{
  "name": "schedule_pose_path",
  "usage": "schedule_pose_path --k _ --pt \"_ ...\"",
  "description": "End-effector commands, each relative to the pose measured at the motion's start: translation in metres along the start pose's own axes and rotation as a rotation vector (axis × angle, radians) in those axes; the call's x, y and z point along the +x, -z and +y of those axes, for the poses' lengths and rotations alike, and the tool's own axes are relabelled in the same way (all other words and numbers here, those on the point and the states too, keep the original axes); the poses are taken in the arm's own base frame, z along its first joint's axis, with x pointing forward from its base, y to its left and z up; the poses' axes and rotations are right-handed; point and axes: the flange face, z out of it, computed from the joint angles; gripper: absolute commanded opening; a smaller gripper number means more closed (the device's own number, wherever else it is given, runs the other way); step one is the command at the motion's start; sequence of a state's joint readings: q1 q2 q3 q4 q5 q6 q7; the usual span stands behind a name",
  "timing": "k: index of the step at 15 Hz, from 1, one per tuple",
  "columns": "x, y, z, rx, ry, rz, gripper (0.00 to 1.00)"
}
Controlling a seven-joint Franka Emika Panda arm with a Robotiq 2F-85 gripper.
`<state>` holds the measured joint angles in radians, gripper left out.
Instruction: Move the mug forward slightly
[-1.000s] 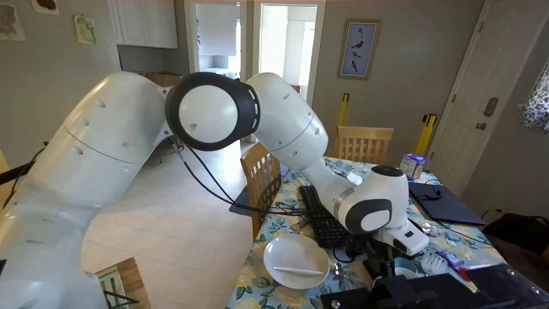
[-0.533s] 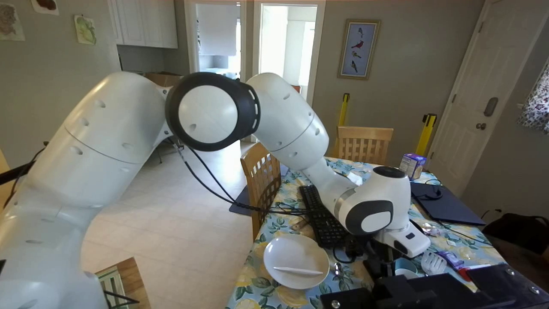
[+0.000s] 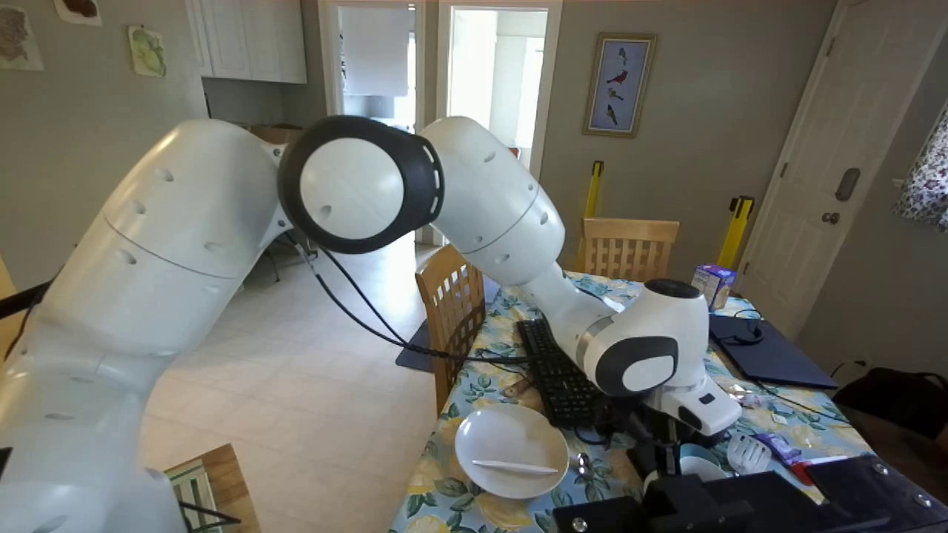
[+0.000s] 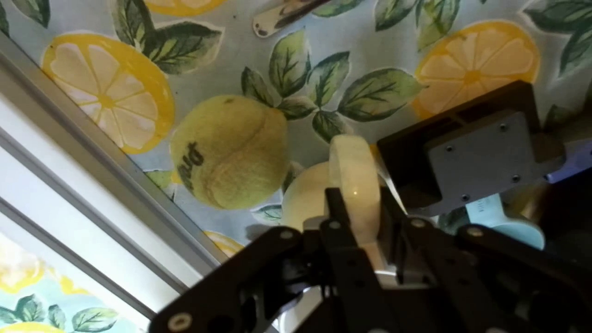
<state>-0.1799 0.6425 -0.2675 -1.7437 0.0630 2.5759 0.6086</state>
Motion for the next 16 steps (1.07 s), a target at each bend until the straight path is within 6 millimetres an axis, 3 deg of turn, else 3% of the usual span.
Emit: schedule_pose_path --k 1,8,16 --pt "-0.007 0.036 -0.001 0.051 0.004 0.013 0.05" --pt "-0.040 0.086 0.030 0.068 0.284 -0.022 0.05" --pt "-0.101 0.101 0.078 0.034 0.556 -0.106 0.05"
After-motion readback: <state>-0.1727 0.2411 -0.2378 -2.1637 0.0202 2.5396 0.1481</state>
